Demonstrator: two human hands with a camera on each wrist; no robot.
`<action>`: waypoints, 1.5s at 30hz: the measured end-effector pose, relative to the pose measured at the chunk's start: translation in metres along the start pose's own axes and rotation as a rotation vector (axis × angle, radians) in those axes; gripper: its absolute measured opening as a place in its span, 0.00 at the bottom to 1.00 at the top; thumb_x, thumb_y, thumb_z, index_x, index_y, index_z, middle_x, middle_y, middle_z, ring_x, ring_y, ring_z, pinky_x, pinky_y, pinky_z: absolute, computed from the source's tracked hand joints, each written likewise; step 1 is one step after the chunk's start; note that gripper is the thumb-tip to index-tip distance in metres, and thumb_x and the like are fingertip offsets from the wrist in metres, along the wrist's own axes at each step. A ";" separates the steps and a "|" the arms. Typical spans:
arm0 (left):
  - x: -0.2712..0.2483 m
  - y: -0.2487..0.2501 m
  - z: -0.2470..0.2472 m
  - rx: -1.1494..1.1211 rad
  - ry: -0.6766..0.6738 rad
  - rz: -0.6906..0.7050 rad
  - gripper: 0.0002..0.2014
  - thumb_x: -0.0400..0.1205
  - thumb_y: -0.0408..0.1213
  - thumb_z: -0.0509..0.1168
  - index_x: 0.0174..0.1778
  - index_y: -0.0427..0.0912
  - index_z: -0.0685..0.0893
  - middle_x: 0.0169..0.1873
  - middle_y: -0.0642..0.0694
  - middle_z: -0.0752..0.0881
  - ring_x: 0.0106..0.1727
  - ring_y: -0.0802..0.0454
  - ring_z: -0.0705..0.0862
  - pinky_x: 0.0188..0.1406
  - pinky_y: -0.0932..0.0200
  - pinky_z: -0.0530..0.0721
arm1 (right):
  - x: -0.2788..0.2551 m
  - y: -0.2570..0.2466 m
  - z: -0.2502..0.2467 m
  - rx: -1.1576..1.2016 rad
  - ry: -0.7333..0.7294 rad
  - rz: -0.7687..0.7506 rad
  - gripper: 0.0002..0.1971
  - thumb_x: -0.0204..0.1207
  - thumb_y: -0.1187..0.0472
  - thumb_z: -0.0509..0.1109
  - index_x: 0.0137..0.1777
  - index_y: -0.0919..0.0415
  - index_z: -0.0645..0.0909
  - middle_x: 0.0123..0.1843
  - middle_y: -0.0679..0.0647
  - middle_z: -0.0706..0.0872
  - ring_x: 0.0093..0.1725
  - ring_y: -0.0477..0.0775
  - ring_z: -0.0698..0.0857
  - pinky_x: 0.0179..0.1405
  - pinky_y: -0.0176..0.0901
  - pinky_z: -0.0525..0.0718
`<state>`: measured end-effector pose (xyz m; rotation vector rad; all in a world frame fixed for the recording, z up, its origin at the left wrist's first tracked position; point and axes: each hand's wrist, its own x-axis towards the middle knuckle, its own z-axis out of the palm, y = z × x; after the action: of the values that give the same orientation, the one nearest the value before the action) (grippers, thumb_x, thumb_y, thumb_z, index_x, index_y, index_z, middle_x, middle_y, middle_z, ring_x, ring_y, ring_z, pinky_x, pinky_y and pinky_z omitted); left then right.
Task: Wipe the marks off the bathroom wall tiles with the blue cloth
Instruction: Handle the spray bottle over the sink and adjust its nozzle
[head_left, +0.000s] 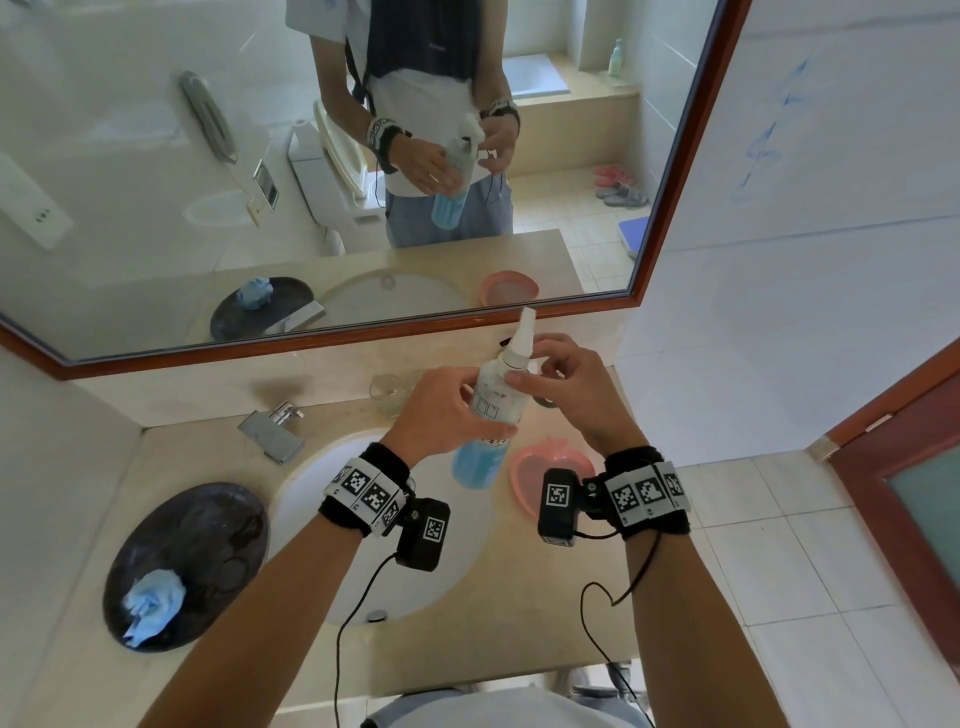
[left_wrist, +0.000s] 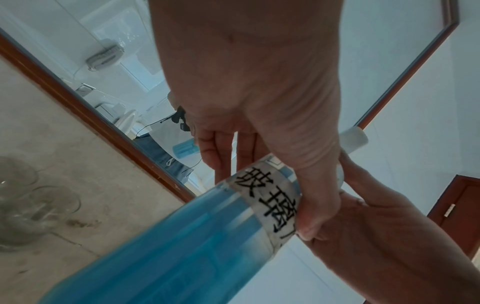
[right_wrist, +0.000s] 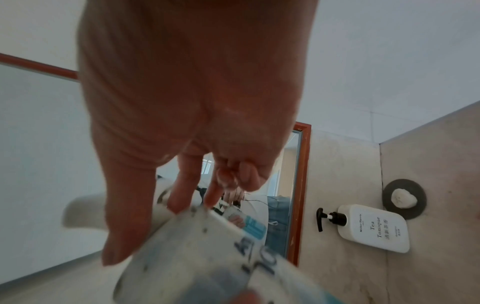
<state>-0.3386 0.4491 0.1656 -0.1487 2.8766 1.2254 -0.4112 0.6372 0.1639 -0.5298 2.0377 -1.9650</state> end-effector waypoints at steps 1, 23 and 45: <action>0.000 0.000 0.001 -0.003 0.020 -0.001 0.31 0.68 0.52 0.86 0.66 0.48 0.89 0.55 0.52 0.93 0.51 0.56 0.89 0.55 0.50 0.93 | 0.000 -0.002 0.004 -0.010 0.052 0.014 0.10 0.69 0.51 0.87 0.44 0.46 0.89 0.58 0.45 0.87 0.43 0.54 0.76 0.47 0.52 0.82; -0.007 0.009 0.029 0.250 0.421 -0.079 0.29 0.68 0.61 0.82 0.59 0.48 0.88 0.46 0.52 0.89 0.44 0.53 0.87 0.46 0.49 0.91 | -0.003 -0.001 0.035 -0.041 0.416 0.016 0.18 0.69 0.50 0.88 0.57 0.55 0.92 0.51 0.44 0.78 0.43 0.41 0.75 0.47 0.35 0.79; 0.022 0.008 0.119 0.241 -0.032 -0.168 0.45 0.78 0.57 0.79 0.87 0.42 0.69 0.80 0.43 0.77 0.80 0.42 0.77 0.76 0.48 0.77 | -0.035 0.063 -0.108 -0.590 0.526 0.065 0.15 0.72 0.49 0.83 0.46 0.56 0.82 0.51 0.48 0.77 0.43 0.41 0.78 0.41 0.30 0.74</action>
<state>-0.3647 0.5386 0.0877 -0.3542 2.8835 0.8403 -0.4308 0.7510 0.1039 -0.0349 2.9383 -1.5509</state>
